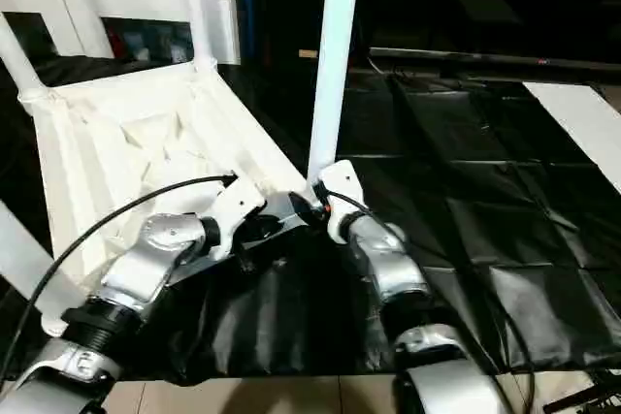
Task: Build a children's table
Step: Rotate leg to tighten
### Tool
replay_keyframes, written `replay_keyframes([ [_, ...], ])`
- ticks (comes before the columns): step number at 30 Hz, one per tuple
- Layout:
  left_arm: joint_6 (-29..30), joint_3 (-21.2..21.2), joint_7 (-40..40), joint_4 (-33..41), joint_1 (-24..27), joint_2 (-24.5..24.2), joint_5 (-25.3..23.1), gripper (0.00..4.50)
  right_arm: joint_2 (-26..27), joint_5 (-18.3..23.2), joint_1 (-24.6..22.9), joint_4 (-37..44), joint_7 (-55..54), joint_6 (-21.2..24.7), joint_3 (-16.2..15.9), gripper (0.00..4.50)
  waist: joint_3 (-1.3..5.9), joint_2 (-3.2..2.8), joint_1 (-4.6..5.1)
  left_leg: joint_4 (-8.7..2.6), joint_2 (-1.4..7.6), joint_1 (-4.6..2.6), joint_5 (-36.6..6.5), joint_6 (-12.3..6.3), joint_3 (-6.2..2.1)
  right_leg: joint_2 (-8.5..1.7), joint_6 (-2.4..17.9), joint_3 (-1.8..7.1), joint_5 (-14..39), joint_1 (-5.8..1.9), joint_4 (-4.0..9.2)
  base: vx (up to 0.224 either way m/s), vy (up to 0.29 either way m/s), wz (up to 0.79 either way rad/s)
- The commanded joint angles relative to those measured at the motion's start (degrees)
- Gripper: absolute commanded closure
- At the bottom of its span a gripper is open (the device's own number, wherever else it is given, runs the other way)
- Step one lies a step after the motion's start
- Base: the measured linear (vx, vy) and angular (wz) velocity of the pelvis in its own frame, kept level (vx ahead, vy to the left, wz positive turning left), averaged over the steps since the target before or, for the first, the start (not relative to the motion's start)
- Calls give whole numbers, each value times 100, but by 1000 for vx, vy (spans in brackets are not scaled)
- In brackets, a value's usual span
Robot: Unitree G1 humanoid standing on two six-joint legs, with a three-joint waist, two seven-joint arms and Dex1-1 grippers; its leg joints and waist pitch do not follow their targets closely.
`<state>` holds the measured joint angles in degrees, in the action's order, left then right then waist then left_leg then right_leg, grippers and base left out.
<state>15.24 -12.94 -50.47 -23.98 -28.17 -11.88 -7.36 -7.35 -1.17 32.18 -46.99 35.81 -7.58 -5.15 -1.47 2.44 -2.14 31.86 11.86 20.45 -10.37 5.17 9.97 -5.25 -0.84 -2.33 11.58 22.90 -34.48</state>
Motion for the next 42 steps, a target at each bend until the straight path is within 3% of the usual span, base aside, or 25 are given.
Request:
replay_keyframes([
  [1, -471, -328, -565, 112, 44, 132, 420, 450, 145, -39, -170, 171, 950, -180, -639, 106, 215, 30, -42, -354, 101, 25, -1635, -272, 23, -208, 965, 171, 1520, -187, 491, 0, 0, 0],
  [5, -678, -340, -1117, 128, 60, -125, 573, 450, -178, 209, -333, 487, 1810, -216, -691, 106, 249, 24, -79, -306, 105, 24, -1188, -443, 41, -192, 1183, 171, 800, -232, 397, 0, 0, 0],
  [6, -671, -341, -1270, 132, 61, -196, 609, 450, -268, 286, -375, 599, 2096, -172, -702, 106, 259, 13, -90, -283, 105, 31, -877, -556, 51, -179, 1365, 168, 194, -255, 327, 0, 0, 0],
  [9, -742, -370, -1659, 76, 48, -418, 640, 450, -553, 439, -499, 926, 2849, -102, -834, 106, 272, 1, -134, -244, 100, -6, -600, -767, 72, -161, 1623, 159, -515, -260, 261, 0, 0, 0],
  [11, -792, -371, -1764, 37, 38, -476, 649, 450, -626, 453, -532, 987, 3008, -116, -873, 106, 273, 1, -150, -241, 110, -21, -653, -798, 77, -168, 1657, 157, -476, -263, 264, 0, 0, 0],
  [18, -885, -296, -2157, -161, -40, -715, 733, 450, -970, 542, -702, 1342, 3818, 245, -1084, 106, 211, 1, -199, -309, 139, -19, -1336, -433, 66, -193, 1425, 168, 720, -250, 358, 0, 0, 0],
  [21, -881, -283, -2210, -180, -54, -749, 750, 450, -1022, 538, -741, 1419, 3975, 336, -1141, 137, 215, 8, -210, -320, 133, -28, -1425, -331, 55, -208, 1308, 178, 1016, -240, 381, 0, 0, 0],
  [30, -930, -295, -2264, -217, -32, -749, 766, 450, -1068, 522, -809, 1579, 4068, 398, -1199, 201, 235, 15, -258, -296, 124, -26, -1159, -370, 62, -197, 1353, 175, 615, -248, 338, 0, 0, 0],
  [38, -892, -261, -2183, -160, 32, -770, 770, 450, -1034, 548, -858, 1673, 3976, 493, -1182, 207, 235, 5, -265, -302, 124, -26, -1194, -328, 57, -198, 1326, 173, 687, -250, 343, 0, 0, 0],
  [40, -838, -210, -1942, -131, 57, -716, 719, 450, -942, 544, -857, 1636, 3728, 519, -1100, 207, 235, 11, -264, -299, 120, -24, -1181, -334, 58, -195, 1331, 173, 660, -253, 340, 0, 0, 0],
  [41, -823, -199, -1887, -123, 63, -700, 709, 450, -919, 542, -855, 1624, 3669, 519, -1081, 207, 235, -25, -269, -305, 123, -30, -1194, -321, 52, -198, 1338, 173, 663, -248, 339, 0, 0, 0],
  [42, -687, -117, -1399, -132, 63, -524, 613, 450, -703, 464, -770, 1416, 3026, 645, -912, 207, 213, -7, -250, -326, 124, -26, -1309, -270, 50, -197, 1311, 176, 817, -243, 360, 0, 0, 0],
])
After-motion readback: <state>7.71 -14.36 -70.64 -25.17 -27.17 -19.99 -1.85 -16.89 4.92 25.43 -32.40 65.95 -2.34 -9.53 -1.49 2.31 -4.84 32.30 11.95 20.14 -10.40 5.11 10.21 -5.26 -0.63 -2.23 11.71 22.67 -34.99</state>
